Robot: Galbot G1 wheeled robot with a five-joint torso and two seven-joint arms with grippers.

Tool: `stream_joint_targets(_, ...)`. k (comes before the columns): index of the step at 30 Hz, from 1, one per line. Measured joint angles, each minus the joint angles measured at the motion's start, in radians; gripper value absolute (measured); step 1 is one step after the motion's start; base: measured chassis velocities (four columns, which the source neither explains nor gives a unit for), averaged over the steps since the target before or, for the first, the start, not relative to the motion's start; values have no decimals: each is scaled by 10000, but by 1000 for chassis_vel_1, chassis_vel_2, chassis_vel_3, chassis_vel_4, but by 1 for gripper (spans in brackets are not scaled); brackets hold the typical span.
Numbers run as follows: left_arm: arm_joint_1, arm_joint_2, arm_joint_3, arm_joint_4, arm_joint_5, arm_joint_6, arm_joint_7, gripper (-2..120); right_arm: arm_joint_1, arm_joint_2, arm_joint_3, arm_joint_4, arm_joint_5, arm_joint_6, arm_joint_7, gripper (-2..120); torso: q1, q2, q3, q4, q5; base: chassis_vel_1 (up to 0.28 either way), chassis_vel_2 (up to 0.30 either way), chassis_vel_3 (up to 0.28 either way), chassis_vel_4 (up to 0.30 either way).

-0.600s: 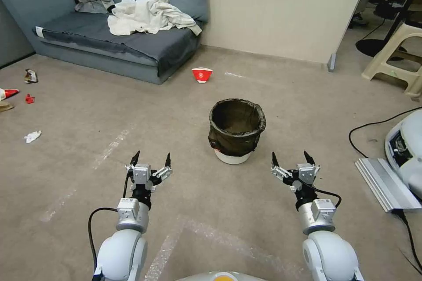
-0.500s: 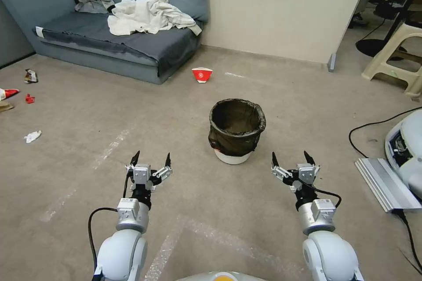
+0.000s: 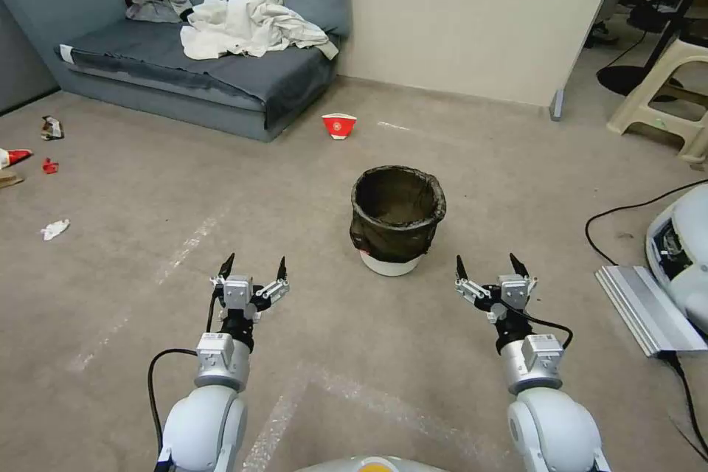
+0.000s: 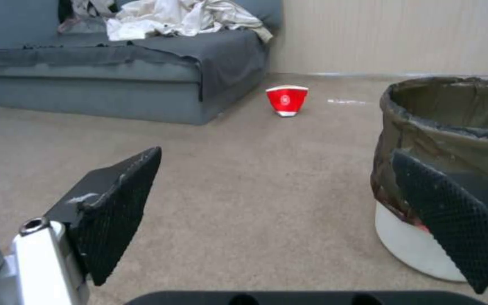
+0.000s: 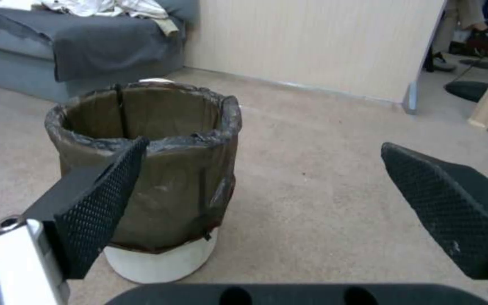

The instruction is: Pick up the trash can from the floor.

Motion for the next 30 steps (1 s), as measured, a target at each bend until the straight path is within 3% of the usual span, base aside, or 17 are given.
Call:
stream_joint_targets(18,204,-16,-117,-290,8,-67,-71,100,-80,60,-77,268,-4,-70,51,100,0,0,0,-5,-4,0,0,0,0)
stream_joint_targets(21,974,-86,-601,-1485,82,-374,-406,100,-202,156,-205,723,14,-228,149,100,0,0,-1,2,3,0,0,0,0)
stream_joint_targets(22,974,-86,-601,-1485,82,-374,-406,100,-202,156,-205,723,14,-228,149,100,0,0,-1,2,3,0,0,0,0)
stream_joint_targets(25,1862,-166,-1147,-2876,175,-728,-796,100,-581,472,-607,2138,144,-709,468,100,0,1,-2,1,-2,0,0,0,0)
stream_joint_targets(30,2345,-86,-1495,-3632,-189,-585,-963,100,-833,487,-741,2805,205,-1086,751,100,0,0,-1,0,2,0,0,0,0)
